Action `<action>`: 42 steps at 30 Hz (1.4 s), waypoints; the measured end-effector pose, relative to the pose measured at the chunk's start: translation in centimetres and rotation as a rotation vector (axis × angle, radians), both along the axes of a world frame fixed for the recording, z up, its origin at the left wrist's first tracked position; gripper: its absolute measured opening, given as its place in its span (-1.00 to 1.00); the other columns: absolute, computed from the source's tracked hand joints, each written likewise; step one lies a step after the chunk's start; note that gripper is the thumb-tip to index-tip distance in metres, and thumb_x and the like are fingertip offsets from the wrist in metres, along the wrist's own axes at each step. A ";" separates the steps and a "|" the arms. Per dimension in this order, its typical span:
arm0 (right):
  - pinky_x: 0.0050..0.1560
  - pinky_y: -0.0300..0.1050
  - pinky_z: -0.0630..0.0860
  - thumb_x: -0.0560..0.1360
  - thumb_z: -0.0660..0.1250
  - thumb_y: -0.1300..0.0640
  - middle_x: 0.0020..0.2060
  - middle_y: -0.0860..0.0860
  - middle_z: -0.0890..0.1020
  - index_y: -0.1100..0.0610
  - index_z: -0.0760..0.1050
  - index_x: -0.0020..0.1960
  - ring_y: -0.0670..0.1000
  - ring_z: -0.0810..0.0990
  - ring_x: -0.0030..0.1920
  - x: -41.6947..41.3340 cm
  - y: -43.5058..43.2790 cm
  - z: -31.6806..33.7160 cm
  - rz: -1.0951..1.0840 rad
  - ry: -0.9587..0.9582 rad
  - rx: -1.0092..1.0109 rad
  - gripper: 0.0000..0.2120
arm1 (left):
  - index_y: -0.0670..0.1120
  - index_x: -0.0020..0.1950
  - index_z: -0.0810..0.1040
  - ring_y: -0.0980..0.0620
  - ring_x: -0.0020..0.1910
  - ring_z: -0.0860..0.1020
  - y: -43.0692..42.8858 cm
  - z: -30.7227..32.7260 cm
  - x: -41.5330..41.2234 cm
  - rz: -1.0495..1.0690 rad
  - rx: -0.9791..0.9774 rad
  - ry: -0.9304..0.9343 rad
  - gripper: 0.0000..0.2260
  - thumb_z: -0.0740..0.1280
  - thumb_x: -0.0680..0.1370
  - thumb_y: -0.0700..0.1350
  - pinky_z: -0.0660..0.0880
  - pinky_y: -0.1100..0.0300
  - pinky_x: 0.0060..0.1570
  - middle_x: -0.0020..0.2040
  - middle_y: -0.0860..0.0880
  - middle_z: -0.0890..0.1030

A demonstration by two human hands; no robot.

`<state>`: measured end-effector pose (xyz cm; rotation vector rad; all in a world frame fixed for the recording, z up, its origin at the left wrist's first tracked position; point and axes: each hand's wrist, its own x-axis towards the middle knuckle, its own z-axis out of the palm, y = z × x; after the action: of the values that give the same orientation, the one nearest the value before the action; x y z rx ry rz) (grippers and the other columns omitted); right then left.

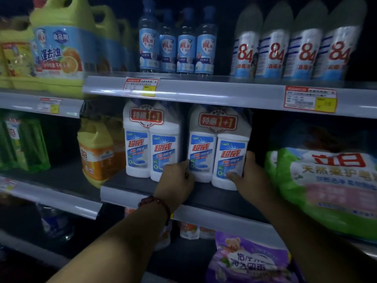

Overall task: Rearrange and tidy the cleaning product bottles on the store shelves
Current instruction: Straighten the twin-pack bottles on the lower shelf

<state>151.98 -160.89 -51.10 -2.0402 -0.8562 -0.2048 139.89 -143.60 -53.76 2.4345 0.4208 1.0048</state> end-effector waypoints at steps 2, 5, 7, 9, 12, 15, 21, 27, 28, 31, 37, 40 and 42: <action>0.09 -0.17 0.39 0.52 0.42 0.24 0.29 0.12 0.57 0.17 0.29 0.36 0.12 0.57 0.22 0.9 0.9 -0.7 0.009 0.002 0.039 -0.52 | -0.12 -0.02 0.54 -0.03 -0.20 0.59 0.1 -0.5 0.9 0.024 -0.004 -0.030 -0.90 0.24 0.59 -0.20 0.59 0.10 -0.10 -0.14 -0.07 0.66; 0.13 -0.15 0.41 0.52 0.42 0.25 0.29 0.11 0.56 0.15 0.29 0.40 0.08 0.56 0.22 1.9 1.9 -2.0 0.012 0.016 0.115 -0.49 | -0.14 0.13 0.58 0.00 -0.24 0.58 0.2 -1.5 1.5 0.098 0.013 -0.070 -0.79 0.22 0.61 -0.11 0.47 0.25 -0.21 -0.13 -0.09 0.67; 0.14 -0.13 0.43 0.52 0.43 0.24 0.29 0.08 0.57 0.12 0.29 0.41 0.03 0.56 0.20 2.3 2.1 -2.7 0.020 0.024 0.165 -0.47 | -0.18 0.21 0.57 -0.01 -0.23 0.60 0.1 -2.0 1.5 0.108 0.029 -0.092 -0.73 0.21 0.62 -0.08 0.44 0.29 -0.22 -0.12 -0.11 0.68; 0.16 -0.10 0.45 0.53 0.42 0.23 0.29 0.06 0.57 0.11 0.29 0.41 0.03 0.57 0.21 2.4 2.1 -3.1 0.026 0.028 0.188 -0.48 | -0.16 0.23 0.57 0.01 -0.23 0.60 -0.2 -2.1 1.3 0.094 0.046 -0.115 -0.74 0.22 0.62 -0.09 0.49 0.27 -0.19 -0.12 -0.09 0.68; 0.16 -0.10 0.45 0.53 0.42 0.21 0.28 0.04 0.57 0.11 0.29 0.40 0.02 0.57 0.21 2.5 2.1 -3.3 0.026 0.043 0.198 -0.49 | -0.14 0.22 0.59 0.05 -0.21 0.60 -0.6 -1.9 1.0 0.090 0.049 -0.152 -0.76 0.23 0.64 -0.11 0.58 0.16 -0.11 -0.10 -0.07 0.68; 0.11 -0.10 0.46 0.52 0.44 0.17 0.24 0.04 0.59 0.11 0.33 0.35 0.02 0.58 0.15 2.7 2.0 -3.4 0.018 0.088 0.171 -0.53 | -0.15 0.10 0.62 0.04 -0.19 0.61 -0.5 -1.7 0.8 0.085 0.023 -0.169 -0.82 0.25 0.63 -0.15 0.59 0.12 -0.09 -0.10 -0.07 0.69; 0.10 -0.11 0.45 0.47 0.50 0.16 0.27 0.07 0.59 0.13 0.34 0.26 0.10 0.59 0.18 2.8 1.6 -3.0 0.015 0.132 0.030 -0.53 | -0.09 0.03 0.60 0.10 -0.17 0.57 -0.3 0.1 -1.0 0.024 0.050 -0.188 -0.91 0.30 0.61 -0.17 0.51 0.25 -0.14 -0.12 0.00 0.65; 0.16 -0.08 0.46 0.45 0.52 0.16 0.27 0.11 0.59 0.20 0.38 0.21 0.12 0.58 0.22 2.9 1.6 -2.2 -0.006 0.143 -0.022 -0.55 | -0.02 0.03 0.43 0.02 -0.06 0.57 4.3 1.5 -4.6 0.292 -0.048 -0.405 -0.93 0.30 0.61 -0.08 0.56 0.10 -0.14 -0.02 0.02 0.55; 0.18 -0.06 0.46 0.45 0.52 0.17 0.28 0.12 0.59 0.20 0.37 0.20 0.12 0.58 0.22 2.8 1.7 -2.3 -0.010 0.145 -0.020 -0.56 | -0.09 0.08 0.43 -0.04 0.01 0.56 5.9 1.4 -5.0 0.383 -0.099 -0.456 -0.87 0.32 0.59 -0.11 0.54 0.09 -0.07 0.04 -0.04 0.52; 0.19 -0.04 0.47 0.46 0.52 0.17 0.28 0.13 0.58 0.20 0.37 0.19 0.13 0.57 0.22 2.6 1.9 -2.4 -0.029 0.131 -0.026 -0.57 | -0.21 0.19 0.46 -0.18 0.16 0.51 10.4 0.7 -5.5 0.521 -0.275 -0.294 -0.56 0.43 0.38 -0.07 0.51 -0.09 0.19 0.17 -0.18 0.51; 0.18 -0.07 0.47 0.45 0.53 0.14 0.26 0.10 0.60 0.16 0.38 0.18 0.09 0.58 0.20 2.6 2.0 -2.7 -0.051 0.106 -0.020 -0.57 | -0.02 0.21 0.25 -0.04 0.12 0.58 12.4 0.4 -4.7 0.086 -0.620 0.038 -0.11 0.72 0.07 -0.23 0.58 -0.09 0.15 0.17 -0.06 0.53; 0.18 -0.06 0.47 0.45 0.53 0.13 0.25 0.07 0.60 0.09 0.36 0.14 0.02 0.57 0.14 2.2 2.2 -2.7 -0.047 0.103 -0.015 -0.60 | 0.04 0.21 0.26 -0.04 0.20 0.54 13.3 0.0 -4.8 0.103 -0.560 0.049 0.10 0.73 -0.22 0.08 0.56 -0.10 0.22 0.22 -0.02 0.51; 0.18 -0.07 0.48 0.45 0.53 0.11 0.24 0.05 0.61 0.06 0.36 0.12 -0.01 0.58 0.14 1.9 2.5 -2.6 -0.047 0.100 -0.023 -0.60 | 0.00 0.25 0.27 -0.03 0.24 0.53 13.7 -0.3 -4.8 0.070 -0.564 0.045 0.06 0.76 -0.12 0.00 0.53 -0.08 0.26 0.23 -0.01 0.52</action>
<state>153.93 -158.40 -53.72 -2.0755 -0.7518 -0.1179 135.13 -129.91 -54.05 1.9452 0.7023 0.7328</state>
